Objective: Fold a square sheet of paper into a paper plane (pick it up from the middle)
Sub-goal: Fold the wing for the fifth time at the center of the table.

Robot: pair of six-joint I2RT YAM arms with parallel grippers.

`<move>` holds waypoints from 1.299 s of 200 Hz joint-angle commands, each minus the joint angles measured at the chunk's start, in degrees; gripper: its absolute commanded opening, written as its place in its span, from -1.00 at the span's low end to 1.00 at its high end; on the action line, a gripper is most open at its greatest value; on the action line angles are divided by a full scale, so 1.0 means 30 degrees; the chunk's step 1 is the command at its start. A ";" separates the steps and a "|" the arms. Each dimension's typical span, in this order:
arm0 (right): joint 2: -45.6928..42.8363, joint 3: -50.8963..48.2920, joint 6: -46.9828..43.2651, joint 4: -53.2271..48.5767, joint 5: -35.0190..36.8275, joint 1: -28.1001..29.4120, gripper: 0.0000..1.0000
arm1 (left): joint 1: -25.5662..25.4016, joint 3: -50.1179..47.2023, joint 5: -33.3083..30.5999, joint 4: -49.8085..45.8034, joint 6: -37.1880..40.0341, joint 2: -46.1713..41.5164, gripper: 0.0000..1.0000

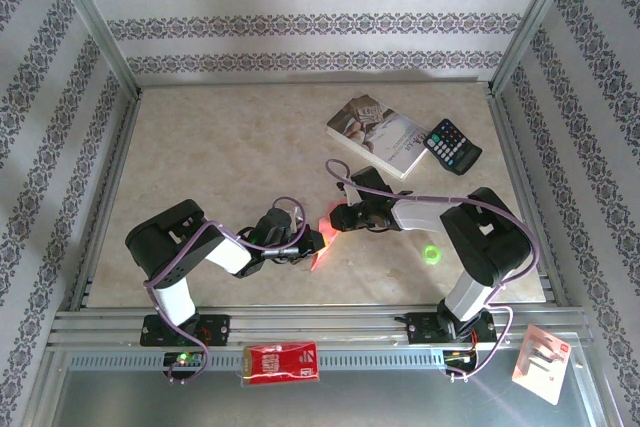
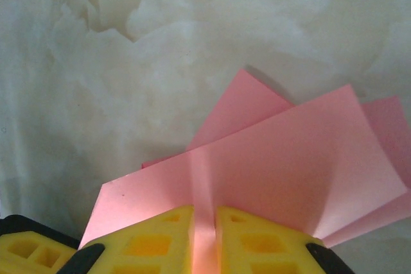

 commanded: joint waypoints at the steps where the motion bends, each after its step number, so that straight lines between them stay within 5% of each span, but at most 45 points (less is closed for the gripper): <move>1: 0.0474 0.0379 -0.0519 0.0268 0.0252 -0.0297 -0.65 | 0.0270 -0.0568 -0.0512 -0.0877 -0.0179 0.0364 -1.00; 68: 0.1028 -0.0056 -0.0480 0.0052 0.0082 -0.0534 -0.67 | 0.0270 -0.0525 -0.0453 -0.0873 -0.0065 0.0237 -1.00; 194: 0.1288 -0.0251 -0.0518 -0.0226 -0.0099 -0.0590 -0.70 | 0.0270 0.0071 -0.0244 -0.5187 0.1924 -0.3432 -0.54; 260: 0.1280 -0.0209 -0.0539 -0.0256 -0.0057 -0.0590 -0.70 | 0.0211 0.0484 0.0410 -0.7368 0.2538 -0.4031 -0.71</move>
